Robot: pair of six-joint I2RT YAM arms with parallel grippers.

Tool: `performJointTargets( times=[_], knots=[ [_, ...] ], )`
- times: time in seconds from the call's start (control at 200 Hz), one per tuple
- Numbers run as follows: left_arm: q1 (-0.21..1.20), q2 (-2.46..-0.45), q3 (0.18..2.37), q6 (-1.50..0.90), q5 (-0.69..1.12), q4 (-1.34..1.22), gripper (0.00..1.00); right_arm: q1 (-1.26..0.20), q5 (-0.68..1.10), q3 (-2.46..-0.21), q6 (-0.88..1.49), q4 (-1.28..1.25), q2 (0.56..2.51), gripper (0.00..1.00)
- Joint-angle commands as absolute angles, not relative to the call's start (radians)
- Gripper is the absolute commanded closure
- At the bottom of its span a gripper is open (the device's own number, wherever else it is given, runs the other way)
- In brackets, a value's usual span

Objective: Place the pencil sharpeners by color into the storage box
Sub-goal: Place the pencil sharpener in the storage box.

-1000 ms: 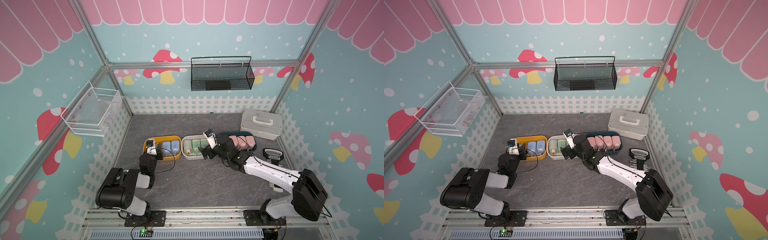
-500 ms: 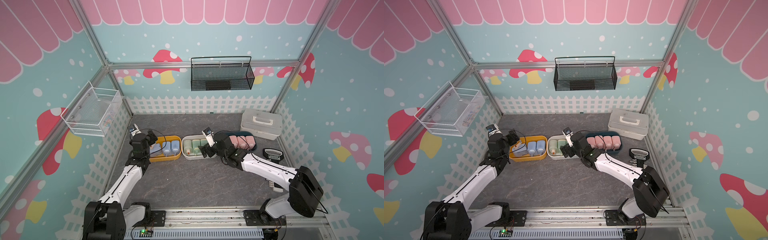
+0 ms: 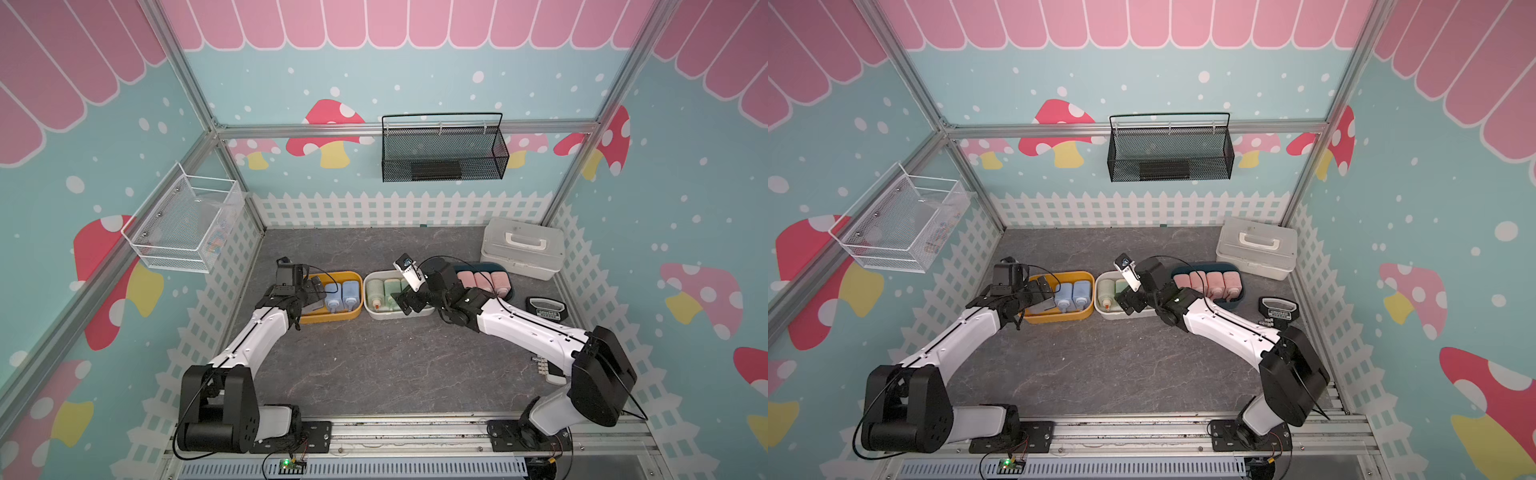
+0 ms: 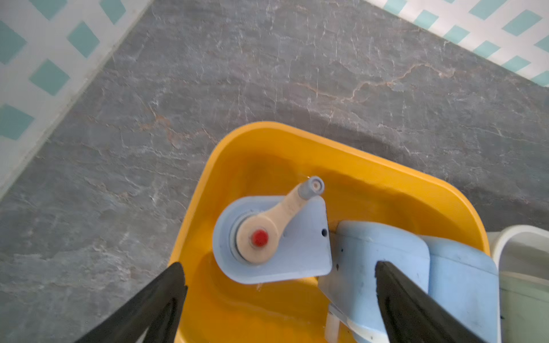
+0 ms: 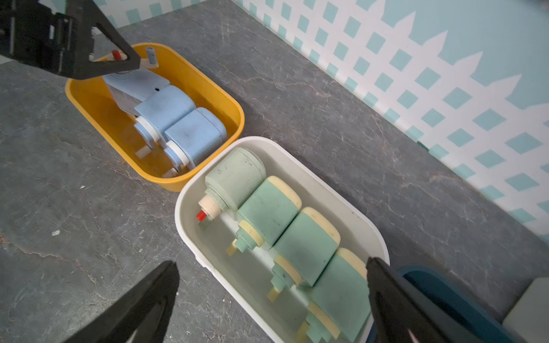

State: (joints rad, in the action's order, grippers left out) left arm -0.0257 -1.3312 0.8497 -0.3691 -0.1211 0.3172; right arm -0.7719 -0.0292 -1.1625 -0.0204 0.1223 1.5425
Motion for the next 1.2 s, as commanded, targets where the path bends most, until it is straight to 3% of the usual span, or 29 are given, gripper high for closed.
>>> performJointTargets(
  times=[0.0,0.145,0.37,0.56,0.685,0.77,0.971,1.121,1.196],
  knots=[
    [-0.099,-1.266,0.895,-0.480,-0.124,0.336,0.01,-0.770,0.138,-1.226,-0.201,0.190,1.567,0.01],
    [-0.101,-1.243,0.848,-0.679,-0.168,0.346,0.01,-0.769,0.314,-1.330,-0.445,0.209,1.646,0.01],
    [-0.184,-1.366,0.955,-0.637,-0.298,0.455,0.01,-0.769,0.519,-1.729,-0.655,0.316,1.967,0.02],
    [-0.319,-1.535,1.066,-0.637,-0.027,0.465,0.01,-0.782,0.757,-1.999,-0.760,0.290,2.213,0.04],
    [-0.315,-1.584,1.077,-0.601,0.002,0.479,0.04,-0.809,0.727,-2.337,-0.749,0.399,2.441,0.05],
    [-0.289,-1.562,1.055,-0.513,0.015,0.476,0.06,-0.813,0.716,-2.443,-0.693,0.399,2.517,0.05],
    [-0.244,-1.368,0.922,-0.200,0.043,0.254,0.04,-0.814,0.634,-2.289,-0.631,0.424,2.416,0.07],
    [-0.243,-1.292,0.871,0.161,0.372,0.242,0.06,-0.813,0.528,-1.988,-0.656,0.375,2.224,0.06],
    [-0.247,-1.262,0.801,0.294,0.406,0.214,0.07,-0.807,0.501,-1.848,-0.654,0.335,2.135,0.06]
  ],
)
